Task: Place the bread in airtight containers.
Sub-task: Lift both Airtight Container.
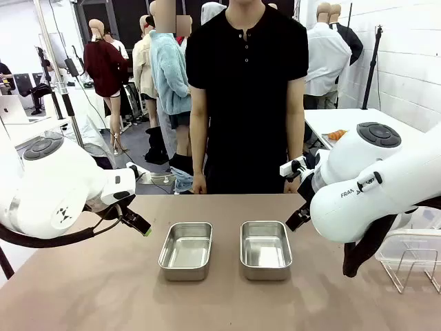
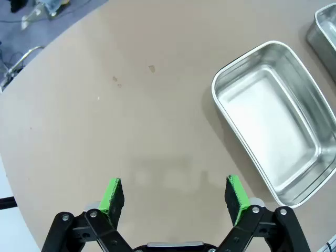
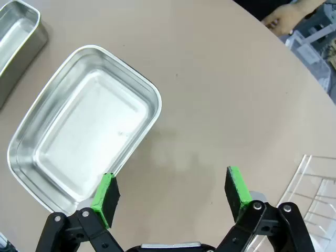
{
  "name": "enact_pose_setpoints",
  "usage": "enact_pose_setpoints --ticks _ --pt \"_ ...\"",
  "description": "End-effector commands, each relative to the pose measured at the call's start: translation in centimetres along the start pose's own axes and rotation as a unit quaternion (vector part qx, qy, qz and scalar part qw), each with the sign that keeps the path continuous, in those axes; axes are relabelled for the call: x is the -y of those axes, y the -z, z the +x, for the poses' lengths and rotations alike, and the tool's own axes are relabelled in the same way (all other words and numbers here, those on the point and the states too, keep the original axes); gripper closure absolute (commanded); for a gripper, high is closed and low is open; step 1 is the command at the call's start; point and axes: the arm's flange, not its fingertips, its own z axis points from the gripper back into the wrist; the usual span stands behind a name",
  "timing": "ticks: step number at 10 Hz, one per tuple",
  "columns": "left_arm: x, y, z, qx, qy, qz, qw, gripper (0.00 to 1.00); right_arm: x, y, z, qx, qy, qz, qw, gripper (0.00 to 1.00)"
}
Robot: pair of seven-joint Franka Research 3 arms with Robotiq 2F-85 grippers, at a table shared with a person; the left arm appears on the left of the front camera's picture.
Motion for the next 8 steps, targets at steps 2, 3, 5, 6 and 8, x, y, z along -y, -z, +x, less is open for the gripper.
enact_pose_setpoints --ticks 2,3,5,6,8 --pt "0.0 0.0 0.0 0.0 0.0 0.0 1.0 0.0 -0.01 0.0 0.0 0.0 0.0 0.0 1.0 0.0" --pt "0.0 0.0 0.0 0.0 0.0 0.0 1.0 0.0 -0.01 0.0 0.0 0.0 0.0 0.0 1.0 0.0" --pt "0.0 0.0 0.0 0.0 0.0 0.0 1.0 0.0 -0.01 0.0 0.0 0.0 0.0 0.0 1.0 0.0" --pt "0.0 0.0 0.0 0.0 0.0 0.0 1.0 0.0 -0.01 0.0 0.0 0.0 0.0 0.0 1.0 0.0" --pt "0.0 0.0 0.0 0.0 0.0 0.0 1.0 0.0 -0.01 0.0 0.0 0.0 0.0 0.0 1.0 0.0"
